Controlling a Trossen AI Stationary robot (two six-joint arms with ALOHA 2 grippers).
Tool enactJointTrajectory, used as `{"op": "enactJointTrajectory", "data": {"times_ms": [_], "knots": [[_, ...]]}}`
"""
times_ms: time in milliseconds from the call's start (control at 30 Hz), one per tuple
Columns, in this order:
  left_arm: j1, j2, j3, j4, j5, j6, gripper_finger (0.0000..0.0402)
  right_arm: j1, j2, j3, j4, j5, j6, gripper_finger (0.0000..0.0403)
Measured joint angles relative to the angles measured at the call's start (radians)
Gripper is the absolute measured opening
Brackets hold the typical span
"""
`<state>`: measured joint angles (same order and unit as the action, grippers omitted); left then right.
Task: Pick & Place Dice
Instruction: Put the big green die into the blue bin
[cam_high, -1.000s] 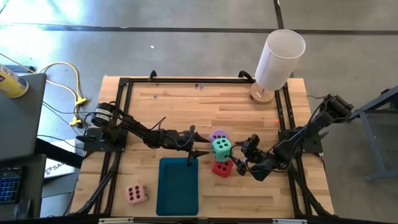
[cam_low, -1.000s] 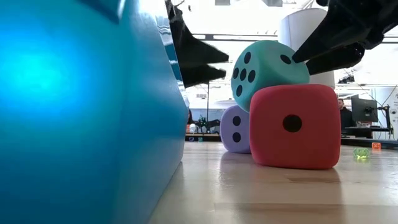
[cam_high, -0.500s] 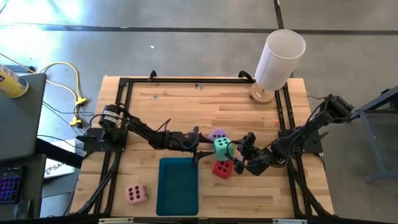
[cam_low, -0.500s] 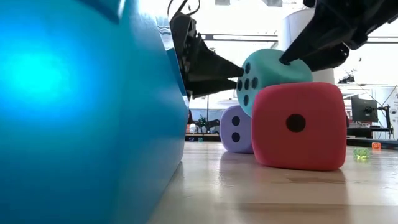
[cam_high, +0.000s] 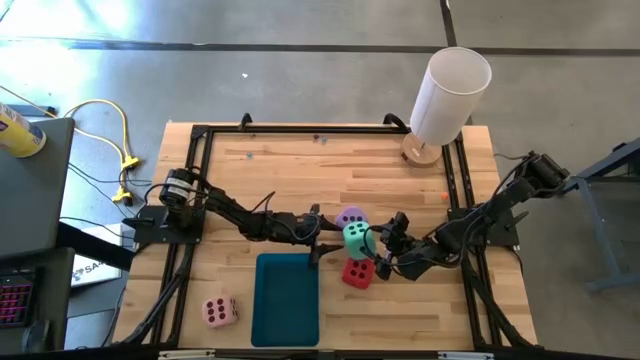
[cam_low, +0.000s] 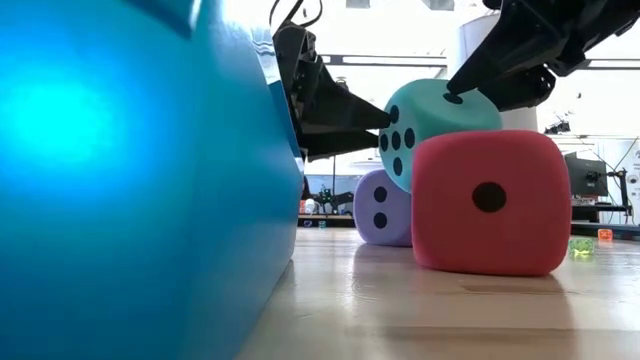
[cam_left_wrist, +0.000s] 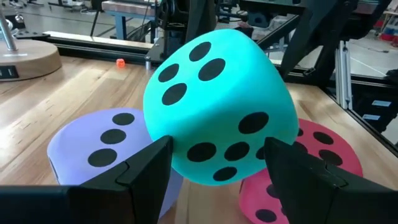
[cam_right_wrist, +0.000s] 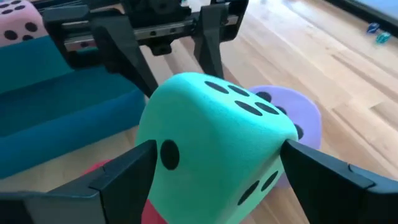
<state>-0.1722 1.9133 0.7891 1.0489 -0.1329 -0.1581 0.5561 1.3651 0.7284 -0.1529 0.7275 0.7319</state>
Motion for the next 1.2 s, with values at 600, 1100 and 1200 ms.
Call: {"op": "enactJointTrajectory", "data": {"times_ms": [600,1100,1200], "knots": [[0.000,-0.001,0.000,0.002,-0.006,0.000,0.0246,-0.032,0.048,0.002,0.008,-0.019,0.001,0.0241],[0.000,-0.001,0.000,-0.014,-0.002,0.014,0.0246,-0.048,0.050,0.001,0.088,-0.063,-0.084,0.0172],[-0.002,-0.001,0.000,-0.019,-0.001,0.034,0.0246,-0.055,0.050,0.001,0.092,-0.078,-0.086,0.0162]]}}
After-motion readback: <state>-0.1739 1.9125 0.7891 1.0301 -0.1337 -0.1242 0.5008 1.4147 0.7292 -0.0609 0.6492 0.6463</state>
